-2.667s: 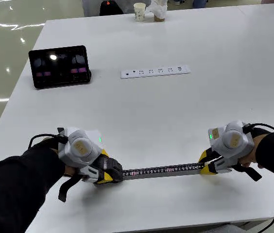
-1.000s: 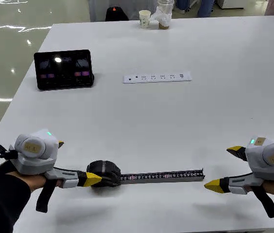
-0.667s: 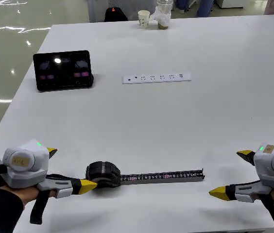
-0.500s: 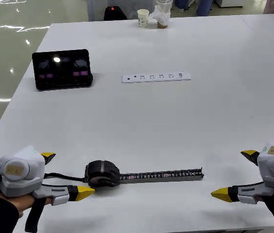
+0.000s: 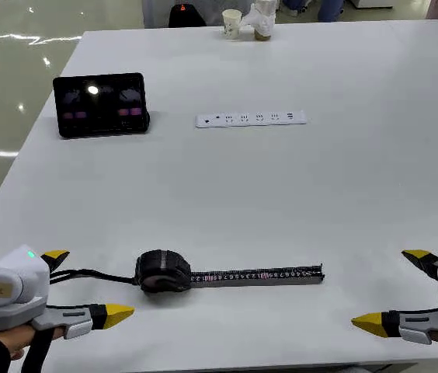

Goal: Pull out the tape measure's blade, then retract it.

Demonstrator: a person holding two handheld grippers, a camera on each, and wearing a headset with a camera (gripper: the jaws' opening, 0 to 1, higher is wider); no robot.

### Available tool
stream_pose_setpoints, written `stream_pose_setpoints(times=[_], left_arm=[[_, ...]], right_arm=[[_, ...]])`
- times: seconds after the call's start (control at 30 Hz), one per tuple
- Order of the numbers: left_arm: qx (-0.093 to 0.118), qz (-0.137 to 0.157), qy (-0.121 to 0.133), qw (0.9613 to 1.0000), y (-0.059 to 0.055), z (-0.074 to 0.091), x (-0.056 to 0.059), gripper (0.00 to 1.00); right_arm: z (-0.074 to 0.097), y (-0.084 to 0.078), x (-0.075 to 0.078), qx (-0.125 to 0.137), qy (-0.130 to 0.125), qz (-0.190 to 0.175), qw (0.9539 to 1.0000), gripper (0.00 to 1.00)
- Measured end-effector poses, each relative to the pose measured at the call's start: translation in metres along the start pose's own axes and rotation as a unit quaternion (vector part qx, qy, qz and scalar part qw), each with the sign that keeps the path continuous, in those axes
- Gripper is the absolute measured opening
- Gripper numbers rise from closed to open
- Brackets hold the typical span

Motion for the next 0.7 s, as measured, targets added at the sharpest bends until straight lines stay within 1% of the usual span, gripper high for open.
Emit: stream_pose_setpoints(times=[0.2,0.3,0.33,0.43,0.47,0.53,0.7], left_arm=[[0.004,0.008,0.007,0.9999,-0.004,0.007,-0.004,0.99],[0.007,0.013,0.004,0.9999,-0.005,0.011,0.000,0.99],[0.005,0.013,0.001,0.9999,-0.006,0.011,0.001,0.99],[0.008,0.012,0.002,0.9999,-0.008,0.011,0.003,0.99],[0.014,0.011,0.002,0.9998,-0.007,0.013,0.003,0.99],[0.017,0.017,-0.001,0.9997,-0.006,0.013,0.004,0.99],[0.018,0.016,-0.005,0.9997,-0.003,0.014,0.005,0.99]], right_arm=[[0.005,-0.008,-0.008,-0.003,0.004,-0.001,1.0000,0.99],[0.007,-0.011,-0.010,-0.004,0.003,0.006,1.0000,0.99],[0.008,-0.011,-0.010,-0.002,0.002,0.013,0.9999,0.99],[0.007,-0.012,-0.008,-0.005,0.000,0.018,0.9998,0.99],[0.007,-0.012,-0.007,-0.002,0.003,0.015,0.9999,0.99],[0.008,-0.012,-0.007,-0.003,0.005,0.010,0.9999,0.99],[0.009,-0.011,-0.004,-0.002,0.002,0.010,0.9999,0.99]])
Point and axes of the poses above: the centre of the closed fingertips' face, and the gripper's own axes: z roughly backward along the fingers, x roughly to its right, y roughly out of its top, the point moved 4 cm from there along z, roughly backward along the fingers, and after that the axes turned 9 degrees about -x, right-handed, at the moved point
